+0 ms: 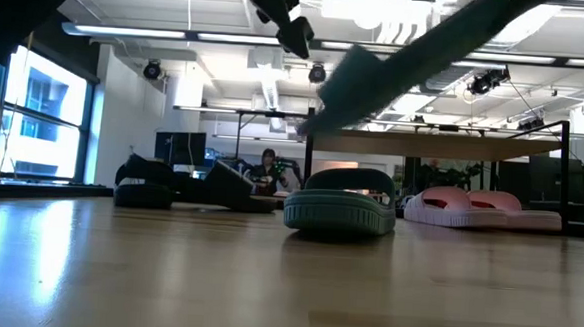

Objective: Pick and place slides into the shelf
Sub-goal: Put the left green slides under the shelf

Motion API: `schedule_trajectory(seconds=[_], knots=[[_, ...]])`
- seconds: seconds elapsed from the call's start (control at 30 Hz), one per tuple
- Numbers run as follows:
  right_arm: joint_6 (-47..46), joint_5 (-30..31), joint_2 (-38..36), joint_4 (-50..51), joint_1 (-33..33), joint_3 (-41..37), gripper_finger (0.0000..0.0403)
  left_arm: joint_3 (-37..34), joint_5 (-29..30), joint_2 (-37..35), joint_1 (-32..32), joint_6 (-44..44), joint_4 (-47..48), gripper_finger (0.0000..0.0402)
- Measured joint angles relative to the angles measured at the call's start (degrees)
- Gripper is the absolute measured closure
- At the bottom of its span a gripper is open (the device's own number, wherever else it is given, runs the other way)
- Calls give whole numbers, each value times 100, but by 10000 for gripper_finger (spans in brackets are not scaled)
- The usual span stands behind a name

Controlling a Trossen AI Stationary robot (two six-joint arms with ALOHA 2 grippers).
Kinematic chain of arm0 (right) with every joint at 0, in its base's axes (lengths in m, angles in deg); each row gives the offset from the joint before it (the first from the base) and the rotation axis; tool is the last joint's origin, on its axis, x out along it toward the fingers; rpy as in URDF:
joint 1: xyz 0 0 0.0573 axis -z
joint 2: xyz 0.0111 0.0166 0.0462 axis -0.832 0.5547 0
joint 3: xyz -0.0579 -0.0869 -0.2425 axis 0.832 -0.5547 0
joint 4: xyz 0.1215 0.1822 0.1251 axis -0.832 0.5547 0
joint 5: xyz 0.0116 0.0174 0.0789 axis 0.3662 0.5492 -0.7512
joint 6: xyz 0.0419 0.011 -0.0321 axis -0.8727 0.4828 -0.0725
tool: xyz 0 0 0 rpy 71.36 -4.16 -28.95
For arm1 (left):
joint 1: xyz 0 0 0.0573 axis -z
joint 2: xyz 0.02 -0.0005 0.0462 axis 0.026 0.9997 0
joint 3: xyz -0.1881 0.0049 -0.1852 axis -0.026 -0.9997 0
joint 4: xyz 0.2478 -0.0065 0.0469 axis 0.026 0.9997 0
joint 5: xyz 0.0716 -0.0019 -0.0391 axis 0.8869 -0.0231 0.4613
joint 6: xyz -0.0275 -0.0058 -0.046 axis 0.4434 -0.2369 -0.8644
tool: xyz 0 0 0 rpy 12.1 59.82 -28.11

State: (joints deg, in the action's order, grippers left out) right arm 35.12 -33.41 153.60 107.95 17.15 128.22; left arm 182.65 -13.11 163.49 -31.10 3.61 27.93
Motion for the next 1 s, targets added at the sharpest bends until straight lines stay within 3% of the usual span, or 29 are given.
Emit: schedule_trajectory(seconds=[0.13,0.33,0.67,1.0], knots=[[-1057,-389,6,132,-140,0,371,-4,273,-13,0,-45,4,55],[-3770,-1056,165,792,-263,-12,371,-4,355,-19,4,-54,15,55],[-5277,-1536,807,722,-289,-470,371,-6,435,-21,3,-52,19,55],[-6270,-828,1497,734,-170,-535,372,-9,682,-21,13,-41,17,55]])
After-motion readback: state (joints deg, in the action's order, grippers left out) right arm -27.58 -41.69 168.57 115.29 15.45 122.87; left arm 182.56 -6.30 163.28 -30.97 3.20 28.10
